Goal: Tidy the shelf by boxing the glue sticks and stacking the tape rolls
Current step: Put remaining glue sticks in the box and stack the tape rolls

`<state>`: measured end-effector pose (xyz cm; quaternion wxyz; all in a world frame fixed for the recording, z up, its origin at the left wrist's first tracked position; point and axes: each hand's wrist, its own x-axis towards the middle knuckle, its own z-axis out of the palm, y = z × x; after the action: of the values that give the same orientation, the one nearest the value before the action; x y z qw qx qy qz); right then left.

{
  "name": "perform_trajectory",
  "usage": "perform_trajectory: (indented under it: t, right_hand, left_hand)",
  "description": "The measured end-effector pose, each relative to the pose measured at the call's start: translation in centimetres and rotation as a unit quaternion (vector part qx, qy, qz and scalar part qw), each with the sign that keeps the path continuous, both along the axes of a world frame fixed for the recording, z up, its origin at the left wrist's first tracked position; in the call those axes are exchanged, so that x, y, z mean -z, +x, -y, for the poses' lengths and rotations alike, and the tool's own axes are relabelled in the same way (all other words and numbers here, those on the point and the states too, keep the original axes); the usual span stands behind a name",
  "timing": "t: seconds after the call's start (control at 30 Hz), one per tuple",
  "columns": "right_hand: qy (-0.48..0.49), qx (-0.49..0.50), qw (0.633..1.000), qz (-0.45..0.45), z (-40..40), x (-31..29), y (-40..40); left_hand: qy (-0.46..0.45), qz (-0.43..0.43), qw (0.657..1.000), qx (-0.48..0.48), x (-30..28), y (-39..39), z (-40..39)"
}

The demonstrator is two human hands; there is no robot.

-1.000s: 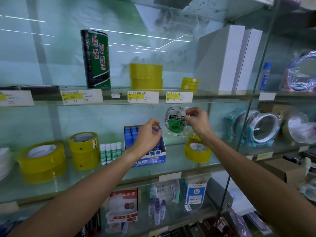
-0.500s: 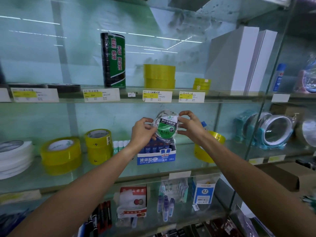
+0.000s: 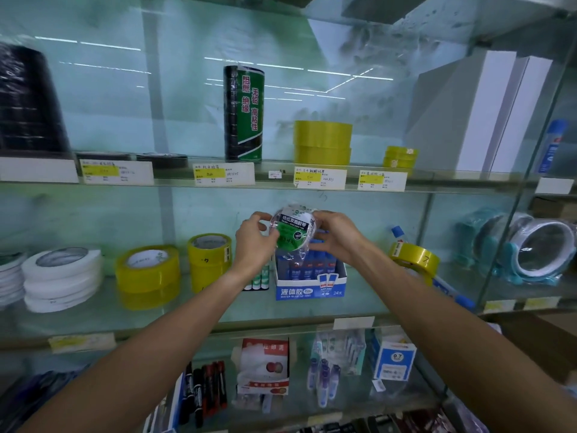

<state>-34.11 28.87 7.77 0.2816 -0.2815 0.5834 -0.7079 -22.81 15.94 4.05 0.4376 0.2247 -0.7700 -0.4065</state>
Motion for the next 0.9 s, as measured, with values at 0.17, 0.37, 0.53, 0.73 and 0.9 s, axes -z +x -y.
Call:
perform_trajectory:
  t: [0.17, 0.37, 0.53, 0.73, 0.9]
  right_hand:
    - [-0.028, 0.012, 0.998, 0.054, 2.4, 0.3, 2.0]
    - [-0.023, -0.036, 0.996, 0.074, 3.1, 0.6, 3.3]
    - [-0.033, -0.066, 0.991, 0.110, 4.0, 0.8, 4.1]
    - [-0.018, -0.084, 0.989, 0.124, 6.7, 0.8, 5.6]
    - [0.003, -0.121, 0.991, 0.052, 9.4, 0.6, 7.8]
  left_hand:
    - [-0.145, 0.143, 0.978, -0.048, 0.3, 0.4, -0.3]
    - [-0.141, 0.115, 0.981, -0.072, 0.5, 0.7, 0.9]
    - [-0.079, 0.069, 0.994, -0.029, 0.4, 1.7, 1.9]
    - [-0.098, 0.095, 0.989, -0.063, 0.0, 4.2, 4.0]
    - [-0.101, 0.108, 0.984, -0.095, -0.9, 6.9, 6.0]
